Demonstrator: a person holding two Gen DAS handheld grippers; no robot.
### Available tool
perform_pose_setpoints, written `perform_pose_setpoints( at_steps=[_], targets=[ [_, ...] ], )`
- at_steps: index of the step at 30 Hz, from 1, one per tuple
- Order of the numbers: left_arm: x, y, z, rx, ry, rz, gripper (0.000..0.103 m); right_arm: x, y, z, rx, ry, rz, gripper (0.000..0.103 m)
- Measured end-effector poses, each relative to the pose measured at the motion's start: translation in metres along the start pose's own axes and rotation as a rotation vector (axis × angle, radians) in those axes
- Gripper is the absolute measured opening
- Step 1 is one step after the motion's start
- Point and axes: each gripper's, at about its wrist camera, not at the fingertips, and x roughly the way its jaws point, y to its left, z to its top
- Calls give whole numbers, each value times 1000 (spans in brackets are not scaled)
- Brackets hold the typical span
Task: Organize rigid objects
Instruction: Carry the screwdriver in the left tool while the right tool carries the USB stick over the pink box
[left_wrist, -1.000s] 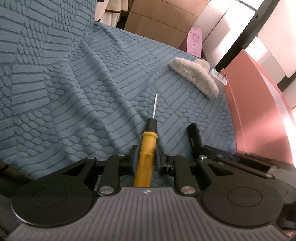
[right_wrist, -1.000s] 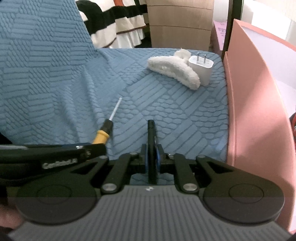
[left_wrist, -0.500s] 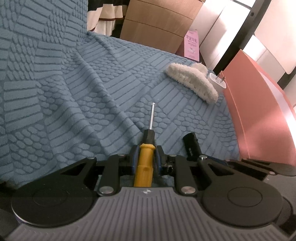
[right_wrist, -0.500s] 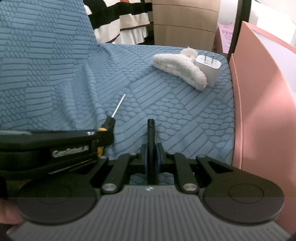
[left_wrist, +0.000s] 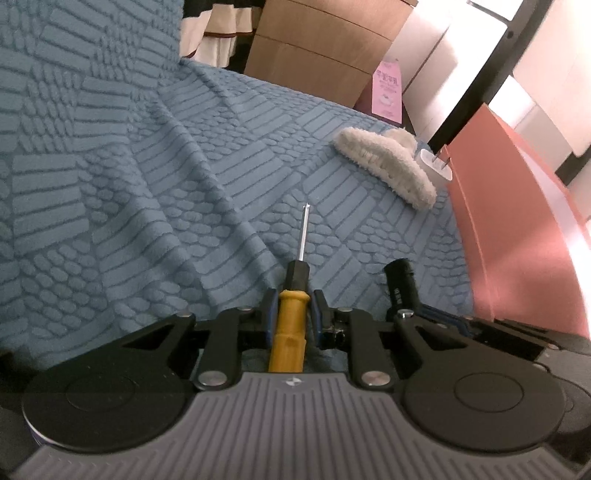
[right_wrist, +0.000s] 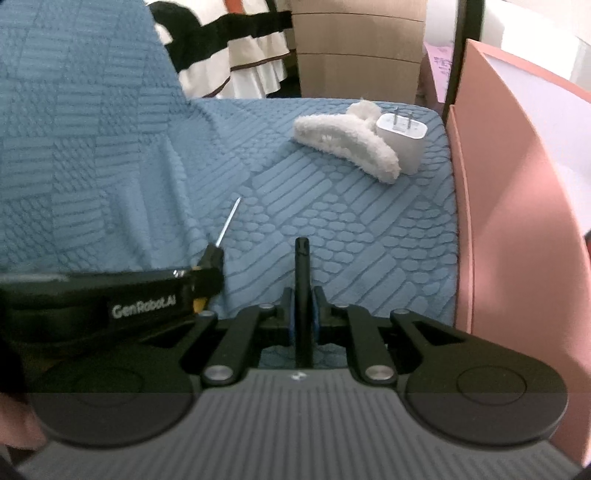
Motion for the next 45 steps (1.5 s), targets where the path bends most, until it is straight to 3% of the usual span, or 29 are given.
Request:
perform_pose_setpoints(
  at_steps=[5, 12, 26, 37, 45],
  targets=[
    [-15, 0, 1, -28, 2, -33, 22, -15, -6, 3, 50, -5, 19, 13],
    [-45, -9, 12, -26, -28, -33, 22, -35, -1, 11, 12, -15, 0, 13],
    [-108, -48, 58, -9, -62, -92, 22, -105, -15, 40, 64, -73, -4, 13],
    [-146, -83, 79, -7, -78, -132, 22, -168, -35, 70, 53, -197, -14, 12],
    [-176, -135, 104, 39, -141, -170, 22, -207, -65, 91, 67, -281, -18, 12]
  ],
)
